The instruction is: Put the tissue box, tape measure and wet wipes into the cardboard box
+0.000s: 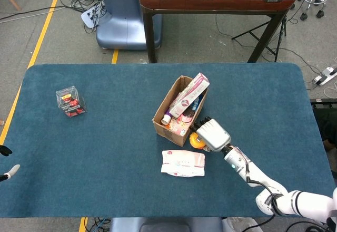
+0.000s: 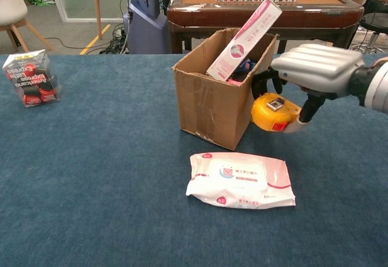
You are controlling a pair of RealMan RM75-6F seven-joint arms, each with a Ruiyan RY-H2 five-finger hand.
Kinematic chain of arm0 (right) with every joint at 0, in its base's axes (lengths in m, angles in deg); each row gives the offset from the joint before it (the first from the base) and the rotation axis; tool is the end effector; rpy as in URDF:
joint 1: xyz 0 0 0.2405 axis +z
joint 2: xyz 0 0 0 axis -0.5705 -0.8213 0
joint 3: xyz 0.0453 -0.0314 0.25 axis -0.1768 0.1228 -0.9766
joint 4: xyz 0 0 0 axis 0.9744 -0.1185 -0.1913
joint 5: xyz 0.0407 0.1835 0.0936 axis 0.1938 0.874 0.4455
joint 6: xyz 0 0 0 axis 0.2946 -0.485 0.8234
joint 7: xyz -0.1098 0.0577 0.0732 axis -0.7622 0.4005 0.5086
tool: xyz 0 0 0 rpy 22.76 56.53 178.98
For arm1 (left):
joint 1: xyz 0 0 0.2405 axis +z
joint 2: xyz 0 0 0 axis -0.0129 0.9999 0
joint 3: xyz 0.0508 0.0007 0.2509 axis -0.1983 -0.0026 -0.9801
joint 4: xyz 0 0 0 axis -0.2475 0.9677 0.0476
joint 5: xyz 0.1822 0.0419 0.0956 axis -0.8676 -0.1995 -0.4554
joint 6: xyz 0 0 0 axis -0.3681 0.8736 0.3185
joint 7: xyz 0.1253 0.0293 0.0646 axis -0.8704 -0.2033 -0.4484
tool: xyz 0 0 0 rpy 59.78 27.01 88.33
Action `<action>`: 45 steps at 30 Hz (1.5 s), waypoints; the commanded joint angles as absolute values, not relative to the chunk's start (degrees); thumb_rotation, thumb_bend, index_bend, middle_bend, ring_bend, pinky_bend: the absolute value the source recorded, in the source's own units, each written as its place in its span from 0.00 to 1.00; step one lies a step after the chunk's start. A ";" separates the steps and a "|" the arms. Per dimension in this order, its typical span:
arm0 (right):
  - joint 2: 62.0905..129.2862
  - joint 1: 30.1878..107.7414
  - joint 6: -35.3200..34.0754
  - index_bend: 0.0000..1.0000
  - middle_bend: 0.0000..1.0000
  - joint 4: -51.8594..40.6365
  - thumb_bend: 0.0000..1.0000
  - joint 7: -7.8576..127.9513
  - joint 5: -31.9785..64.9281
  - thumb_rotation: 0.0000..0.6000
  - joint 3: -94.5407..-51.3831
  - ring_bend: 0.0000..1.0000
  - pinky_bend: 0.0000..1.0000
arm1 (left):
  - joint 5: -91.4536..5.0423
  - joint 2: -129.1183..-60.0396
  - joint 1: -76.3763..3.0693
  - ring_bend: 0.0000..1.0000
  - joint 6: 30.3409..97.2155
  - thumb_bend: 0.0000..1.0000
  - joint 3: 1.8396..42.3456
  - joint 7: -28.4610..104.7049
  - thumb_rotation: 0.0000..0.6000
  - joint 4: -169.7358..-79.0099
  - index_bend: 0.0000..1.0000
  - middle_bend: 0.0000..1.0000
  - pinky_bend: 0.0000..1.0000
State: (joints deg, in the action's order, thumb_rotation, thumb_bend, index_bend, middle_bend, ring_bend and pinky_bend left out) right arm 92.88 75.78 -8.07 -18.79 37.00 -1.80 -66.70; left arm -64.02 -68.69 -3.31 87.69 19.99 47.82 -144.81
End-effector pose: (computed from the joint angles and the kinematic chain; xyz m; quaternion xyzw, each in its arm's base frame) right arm -0.1578 -0.3206 0.0126 0.8240 -0.2197 0.3414 0.3952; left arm -0.3226 0.1793 0.2164 -0.5317 -0.3898 -0.4221 0.6223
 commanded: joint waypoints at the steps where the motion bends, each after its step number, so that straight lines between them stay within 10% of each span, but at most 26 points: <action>1: 89.04 74.56 -5.06 0.43 0.50 -24.13 0.16 35.11 -4.13 1.00 -66.61 0.41 0.37 | -64.12 -68.83 -3.39 0.39 87.65 0.13 19.94 47.44 1.00 -144.87 0.48 0.52 0.49; 22: 87.28 77.79 -2.21 0.43 0.50 -34.54 0.16 26.13 -4.21 1.00 -74.07 0.41 0.37 | -64.45 -68.52 -3.15 0.39 88.16 0.13 19.91 47.97 1.00 -145.38 0.48 0.52 0.49; 45: 96.85 85.23 -4.62 0.43 0.44 -19.81 0.15 18.79 10.22 1.00 -80.53 0.38 0.37 | -65.03 -67.83 -2.71 0.39 88.74 0.13 19.73 49.60 1.00 -145.67 0.48 0.52 0.49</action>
State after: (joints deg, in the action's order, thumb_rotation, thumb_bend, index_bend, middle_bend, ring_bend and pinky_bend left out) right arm 96.27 84.78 -4.21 -20.56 18.41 9.74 -80.56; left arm -65.01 -67.84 -2.72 88.73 19.73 49.57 -145.66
